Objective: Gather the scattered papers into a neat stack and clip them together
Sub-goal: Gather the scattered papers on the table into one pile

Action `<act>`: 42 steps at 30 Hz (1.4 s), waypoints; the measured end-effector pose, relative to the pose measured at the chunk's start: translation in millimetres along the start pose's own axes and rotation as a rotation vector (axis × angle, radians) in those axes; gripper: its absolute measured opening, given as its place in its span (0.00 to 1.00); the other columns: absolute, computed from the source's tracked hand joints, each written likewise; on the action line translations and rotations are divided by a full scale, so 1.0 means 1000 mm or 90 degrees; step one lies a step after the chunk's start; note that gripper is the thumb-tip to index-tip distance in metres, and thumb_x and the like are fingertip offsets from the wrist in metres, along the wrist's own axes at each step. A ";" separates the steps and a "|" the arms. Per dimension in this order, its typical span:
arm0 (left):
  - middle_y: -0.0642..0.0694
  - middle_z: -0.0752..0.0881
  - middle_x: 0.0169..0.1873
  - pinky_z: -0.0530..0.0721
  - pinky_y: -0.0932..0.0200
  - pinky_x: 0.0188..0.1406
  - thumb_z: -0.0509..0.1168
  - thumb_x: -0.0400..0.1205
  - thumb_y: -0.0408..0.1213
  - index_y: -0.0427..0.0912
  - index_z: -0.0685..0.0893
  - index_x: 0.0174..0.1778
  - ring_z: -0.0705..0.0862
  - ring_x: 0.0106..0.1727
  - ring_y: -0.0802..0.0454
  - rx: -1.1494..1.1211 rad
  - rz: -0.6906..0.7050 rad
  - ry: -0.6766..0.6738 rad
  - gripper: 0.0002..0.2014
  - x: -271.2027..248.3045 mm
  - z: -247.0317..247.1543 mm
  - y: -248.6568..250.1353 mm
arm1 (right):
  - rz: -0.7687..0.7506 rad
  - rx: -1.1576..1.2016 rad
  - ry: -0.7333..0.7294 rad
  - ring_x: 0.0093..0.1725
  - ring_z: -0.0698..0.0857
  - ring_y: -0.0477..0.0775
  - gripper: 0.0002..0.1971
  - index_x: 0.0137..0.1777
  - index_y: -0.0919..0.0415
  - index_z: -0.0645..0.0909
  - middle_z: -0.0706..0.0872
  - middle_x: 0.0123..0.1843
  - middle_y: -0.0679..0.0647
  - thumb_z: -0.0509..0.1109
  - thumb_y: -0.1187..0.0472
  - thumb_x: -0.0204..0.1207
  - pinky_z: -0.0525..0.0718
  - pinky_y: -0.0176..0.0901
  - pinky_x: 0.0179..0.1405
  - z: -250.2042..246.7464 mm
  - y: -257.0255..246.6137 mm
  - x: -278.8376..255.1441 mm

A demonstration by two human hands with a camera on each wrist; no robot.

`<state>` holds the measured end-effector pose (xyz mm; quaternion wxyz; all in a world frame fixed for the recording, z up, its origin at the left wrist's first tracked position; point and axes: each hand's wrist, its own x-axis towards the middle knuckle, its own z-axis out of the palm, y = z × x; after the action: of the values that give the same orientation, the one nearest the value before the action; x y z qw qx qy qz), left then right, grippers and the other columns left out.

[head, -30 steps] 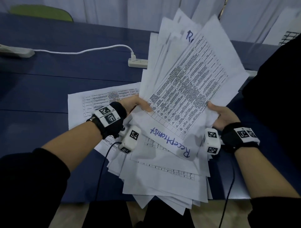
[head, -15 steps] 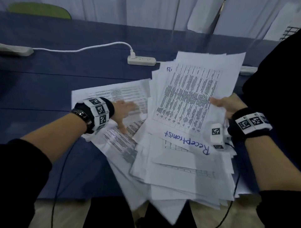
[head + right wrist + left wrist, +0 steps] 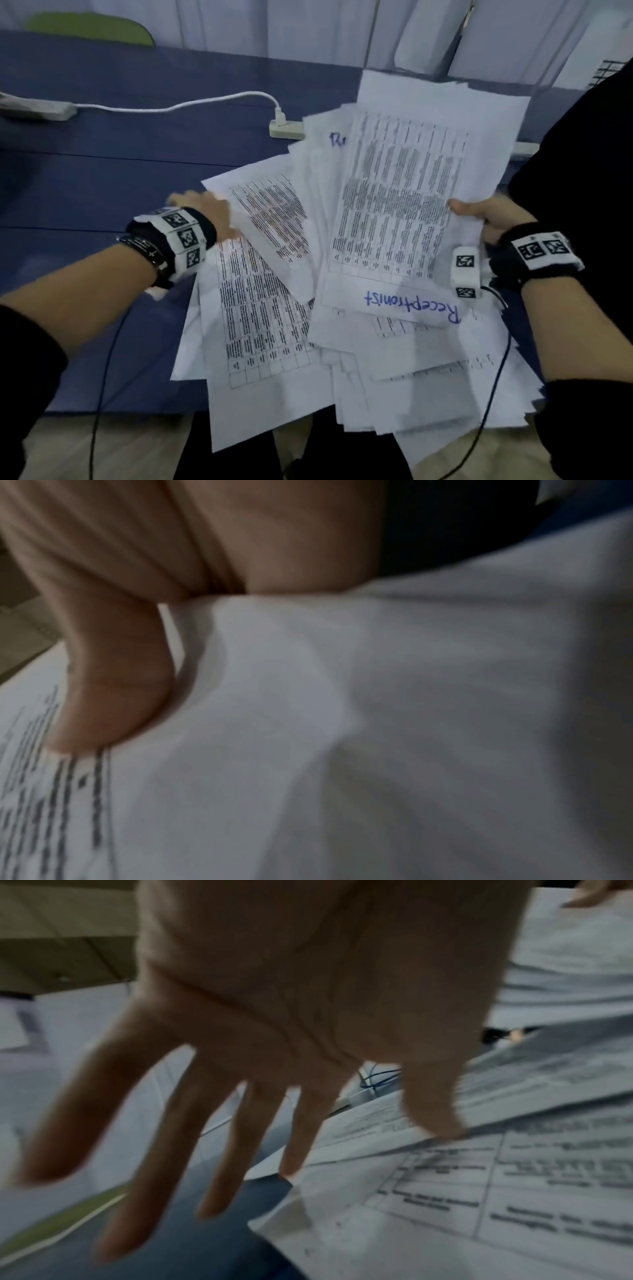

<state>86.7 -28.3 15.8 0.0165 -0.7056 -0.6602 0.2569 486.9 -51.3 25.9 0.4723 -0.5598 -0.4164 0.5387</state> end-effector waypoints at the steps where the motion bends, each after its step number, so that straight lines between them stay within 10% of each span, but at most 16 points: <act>1: 0.41 0.66 0.79 0.66 0.42 0.77 0.56 0.73 0.71 0.48 0.65 0.79 0.66 0.78 0.39 -0.058 0.003 -0.095 0.42 0.001 -0.001 -0.004 | 0.002 -0.002 -0.009 0.37 0.91 0.43 0.44 0.43 0.57 0.88 0.93 0.35 0.48 0.89 0.52 0.16 0.90 0.40 0.38 0.002 0.001 0.001; 4: 0.41 0.56 0.83 0.61 0.51 0.80 0.66 0.67 0.69 0.44 0.49 0.83 0.61 0.82 0.43 -0.177 0.063 -0.252 0.55 -0.001 0.003 -0.002 | 0.025 -0.009 0.003 0.32 0.90 0.43 0.42 0.40 0.58 0.87 0.92 0.29 0.46 0.89 0.52 0.15 0.88 0.35 0.30 0.014 0.000 0.002; 7: 0.38 0.57 0.82 0.65 0.51 0.76 0.73 0.70 0.54 0.42 0.39 0.83 0.62 0.82 0.42 -0.224 0.043 -0.201 0.57 0.003 0.006 0.010 | 0.079 -0.079 0.034 0.42 0.88 0.52 0.40 0.46 0.60 0.80 0.92 0.30 0.48 0.89 0.52 0.28 0.89 0.43 0.40 0.029 -0.003 0.013; 13: 0.26 0.60 0.79 0.74 0.41 0.71 0.79 0.62 0.52 0.43 0.31 0.81 0.66 0.77 0.30 -0.409 -0.077 -0.072 0.68 0.024 0.016 0.011 | 0.145 -0.416 0.122 0.72 0.75 0.63 0.27 0.72 0.71 0.71 0.76 0.73 0.65 0.68 0.58 0.77 0.74 0.49 0.68 0.084 0.010 0.025; 17: 0.32 0.65 0.78 0.72 0.45 0.73 0.78 0.69 0.40 0.28 0.54 0.80 0.68 0.77 0.35 -0.512 -0.102 -0.072 0.51 0.025 0.017 0.006 | 0.161 -0.418 0.137 0.76 0.71 0.63 0.34 0.77 0.78 0.56 0.66 0.79 0.67 0.65 0.57 0.80 0.73 0.46 0.70 0.105 0.014 0.029; 23: 0.33 0.80 0.56 0.77 0.53 0.51 0.68 0.79 0.39 0.25 0.74 0.67 0.79 0.55 0.39 -0.627 -0.091 -0.029 0.26 0.025 0.013 0.004 | 0.144 -0.442 0.125 0.75 0.71 0.61 0.33 0.76 0.75 0.59 0.70 0.78 0.64 0.68 0.59 0.78 0.72 0.45 0.68 0.108 0.018 0.031; 28: 0.37 0.83 0.59 0.74 0.57 0.53 0.67 0.79 0.28 0.31 0.79 0.63 0.81 0.60 0.44 -0.890 -0.028 0.115 0.16 0.032 0.019 0.003 | 0.132 -0.356 0.064 0.75 0.73 0.60 0.37 0.77 0.70 0.64 0.73 0.76 0.61 0.73 0.55 0.73 0.71 0.47 0.71 0.095 0.022 0.025; 33: 0.55 0.91 0.39 0.87 0.66 0.42 0.62 0.80 0.20 0.35 0.79 0.58 0.87 0.38 0.61 -1.292 0.084 0.229 0.13 0.031 0.013 -0.002 | 0.150 -0.147 0.036 0.64 0.80 0.62 0.28 0.55 0.68 0.79 0.85 0.55 0.59 0.79 0.52 0.59 0.74 0.56 0.71 0.078 0.023 0.015; 35: 0.54 0.91 0.43 0.88 0.60 0.51 0.62 0.81 0.24 0.37 0.78 0.61 0.89 0.45 0.60 -1.408 0.104 0.222 0.13 0.032 0.008 -0.005 | 0.170 -0.079 0.015 0.52 0.83 0.60 0.14 0.46 0.67 0.78 0.84 0.44 0.58 0.73 0.56 0.70 0.77 0.57 0.65 0.073 0.023 0.014; 42: 0.42 0.85 0.55 0.86 0.52 0.50 0.56 0.86 0.37 0.35 0.72 0.74 0.86 0.51 0.49 -1.583 -0.020 0.111 0.20 0.032 0.004 0.020 | 0.125 0.018 0.023 0.44 0.86 0.52 0.12 0.45 0.62 0.80 0.90 0.32 0.50 0.77 0.59 0.66 0.87 0.37 0.33 0.067 0.020 0.007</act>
<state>103.3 -2.1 -5.2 -0.6152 -0.2494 -0.4606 -0.5892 420.0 -43.0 6.5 0.4323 -0.6011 -0.3431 0.5780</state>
